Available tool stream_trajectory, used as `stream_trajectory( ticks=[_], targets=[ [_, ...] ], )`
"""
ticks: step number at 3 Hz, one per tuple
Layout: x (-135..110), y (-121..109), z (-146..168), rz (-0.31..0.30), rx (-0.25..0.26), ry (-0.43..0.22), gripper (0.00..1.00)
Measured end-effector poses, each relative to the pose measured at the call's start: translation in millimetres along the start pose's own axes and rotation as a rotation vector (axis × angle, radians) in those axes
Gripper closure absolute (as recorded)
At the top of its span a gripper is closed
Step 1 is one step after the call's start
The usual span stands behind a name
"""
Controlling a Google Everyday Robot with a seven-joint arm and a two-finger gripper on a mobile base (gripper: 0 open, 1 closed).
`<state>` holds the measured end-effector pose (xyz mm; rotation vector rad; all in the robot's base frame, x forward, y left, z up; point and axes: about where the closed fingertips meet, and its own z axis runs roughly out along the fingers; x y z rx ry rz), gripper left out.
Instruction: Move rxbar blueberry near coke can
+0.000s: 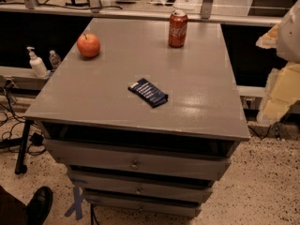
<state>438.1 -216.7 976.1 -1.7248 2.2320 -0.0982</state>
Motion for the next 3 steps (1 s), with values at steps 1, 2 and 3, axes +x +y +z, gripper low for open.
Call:
stream_trajectory(
  ticks=[1,2,3],
  targets=[
    [0.0,0.0,0.0,0.000,0.000,0.000,0.00],
    [-3.9,-0.3,6.5,0.011,-0.001,-0.019,0.00],
    [-24.7,-5.9,40.1,0.064,-0.024,-0.064,0.00]
  ],
)
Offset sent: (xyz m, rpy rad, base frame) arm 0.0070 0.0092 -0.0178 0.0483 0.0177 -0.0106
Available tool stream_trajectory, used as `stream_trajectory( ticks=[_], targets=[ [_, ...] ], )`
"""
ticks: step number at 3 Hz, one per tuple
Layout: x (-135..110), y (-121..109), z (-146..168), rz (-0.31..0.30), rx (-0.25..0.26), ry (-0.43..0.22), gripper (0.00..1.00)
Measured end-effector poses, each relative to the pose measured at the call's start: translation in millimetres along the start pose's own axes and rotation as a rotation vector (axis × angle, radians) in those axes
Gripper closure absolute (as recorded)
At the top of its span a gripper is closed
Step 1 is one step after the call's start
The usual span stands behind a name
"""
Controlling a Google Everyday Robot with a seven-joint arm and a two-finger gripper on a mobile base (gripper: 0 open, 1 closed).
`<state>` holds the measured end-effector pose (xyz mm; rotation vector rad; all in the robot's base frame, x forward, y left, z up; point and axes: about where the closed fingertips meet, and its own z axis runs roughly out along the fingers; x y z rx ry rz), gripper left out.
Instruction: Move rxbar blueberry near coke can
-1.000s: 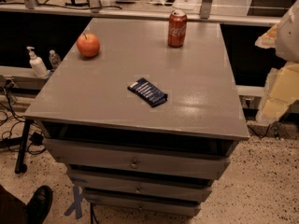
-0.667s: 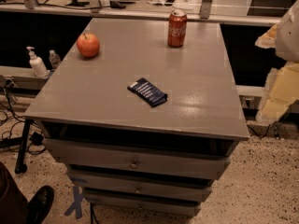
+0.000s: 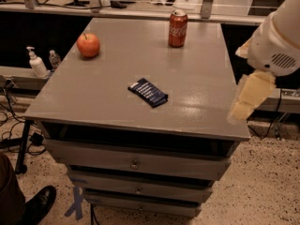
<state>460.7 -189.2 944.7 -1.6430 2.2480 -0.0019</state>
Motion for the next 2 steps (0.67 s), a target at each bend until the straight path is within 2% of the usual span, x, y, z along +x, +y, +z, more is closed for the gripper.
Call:
stream_trajectory(
  ticks=[1,2],
  targets=[
    [-33.4,-13.7,39.0,0.104,-0.006,-0.089,0.00],
    [-67.7,-27.1,62.8,0.195,0.000,-0.185,0.00]
  ],
)
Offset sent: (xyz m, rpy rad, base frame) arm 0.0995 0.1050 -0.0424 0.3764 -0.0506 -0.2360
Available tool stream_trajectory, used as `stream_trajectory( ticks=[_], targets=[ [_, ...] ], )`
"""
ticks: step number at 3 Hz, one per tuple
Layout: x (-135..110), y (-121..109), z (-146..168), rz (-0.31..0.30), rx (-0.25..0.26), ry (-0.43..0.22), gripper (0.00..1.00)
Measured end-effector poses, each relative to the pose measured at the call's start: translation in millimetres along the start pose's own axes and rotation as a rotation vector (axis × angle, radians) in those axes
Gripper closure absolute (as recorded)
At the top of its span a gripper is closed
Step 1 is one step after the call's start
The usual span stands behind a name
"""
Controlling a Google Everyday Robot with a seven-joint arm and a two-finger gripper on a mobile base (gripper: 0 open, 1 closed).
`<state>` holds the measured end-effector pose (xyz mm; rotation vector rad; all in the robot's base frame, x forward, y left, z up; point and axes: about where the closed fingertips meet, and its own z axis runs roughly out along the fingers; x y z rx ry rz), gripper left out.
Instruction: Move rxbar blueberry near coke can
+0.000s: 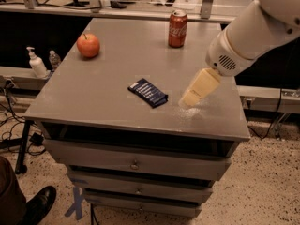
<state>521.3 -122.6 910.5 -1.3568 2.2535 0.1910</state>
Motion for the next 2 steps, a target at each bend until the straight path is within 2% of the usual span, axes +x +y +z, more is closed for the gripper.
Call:
stream_trajectory(
  ticks=[1,2],
  targets=[
    [-31.0,4.3,27.8,0.072,-0.007,-0.083,0.00],
    [-60.0,19.2,48.8,0.144,-0.006,-0.130,0.00]
  ],
)
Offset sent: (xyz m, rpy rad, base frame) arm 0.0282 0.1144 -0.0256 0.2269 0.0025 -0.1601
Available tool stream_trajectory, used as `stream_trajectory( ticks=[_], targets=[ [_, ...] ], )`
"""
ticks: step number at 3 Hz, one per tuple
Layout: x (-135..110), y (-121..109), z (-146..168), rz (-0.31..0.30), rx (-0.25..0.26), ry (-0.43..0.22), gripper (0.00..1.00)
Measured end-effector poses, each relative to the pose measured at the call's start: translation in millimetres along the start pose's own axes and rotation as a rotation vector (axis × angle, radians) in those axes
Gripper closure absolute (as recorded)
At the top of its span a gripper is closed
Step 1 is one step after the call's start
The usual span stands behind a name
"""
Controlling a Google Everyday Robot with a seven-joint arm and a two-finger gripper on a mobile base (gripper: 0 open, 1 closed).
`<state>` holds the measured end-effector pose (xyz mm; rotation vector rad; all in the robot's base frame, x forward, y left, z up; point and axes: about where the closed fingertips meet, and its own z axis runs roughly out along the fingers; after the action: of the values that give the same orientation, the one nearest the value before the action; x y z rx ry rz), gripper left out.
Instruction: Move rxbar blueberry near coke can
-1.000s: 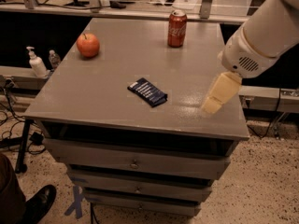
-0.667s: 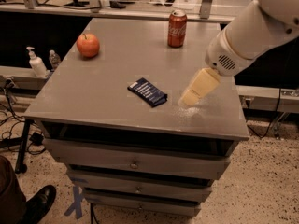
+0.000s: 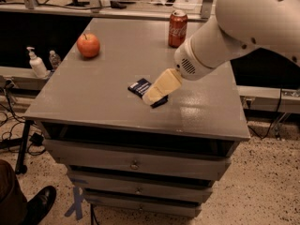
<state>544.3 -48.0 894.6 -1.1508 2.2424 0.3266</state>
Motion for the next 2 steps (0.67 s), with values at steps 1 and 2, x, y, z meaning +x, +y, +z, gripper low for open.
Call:
stream_trajectory(
  ticks=[1,2],
  targets=[
    [0.2,0.1,-0.2,-0.001,0.000,0.000,0.00],
    [2.0,3.8,7.9,-0.009,0.000,-0.019,0.00]
  ],
)
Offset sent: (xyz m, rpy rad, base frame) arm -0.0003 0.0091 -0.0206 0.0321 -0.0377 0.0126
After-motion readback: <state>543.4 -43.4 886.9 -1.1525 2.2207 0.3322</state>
